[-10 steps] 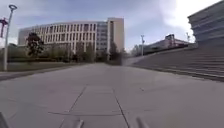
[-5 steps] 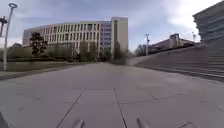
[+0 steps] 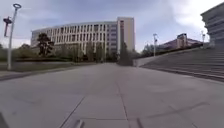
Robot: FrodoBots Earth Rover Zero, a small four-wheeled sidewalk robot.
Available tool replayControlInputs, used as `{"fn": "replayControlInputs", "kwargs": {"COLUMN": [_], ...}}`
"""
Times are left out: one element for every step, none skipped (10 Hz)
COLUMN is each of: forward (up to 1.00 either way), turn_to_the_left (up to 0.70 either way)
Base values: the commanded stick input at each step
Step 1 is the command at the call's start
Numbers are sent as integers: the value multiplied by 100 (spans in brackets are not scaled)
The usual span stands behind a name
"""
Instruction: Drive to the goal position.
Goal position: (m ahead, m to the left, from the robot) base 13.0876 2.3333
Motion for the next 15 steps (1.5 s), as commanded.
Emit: {"fn": "replayControlInputs", "kwargs": {"forward": [100, 100, 100, 100, 100, 100, 100, 100, 100, 100, 100, 100, 100, 100, 100], "turn_to_the_left": [0, 0, 0, 0, 0, 0, 0, 0, 0, 0, 0, 0, 0, 0, 0]}}
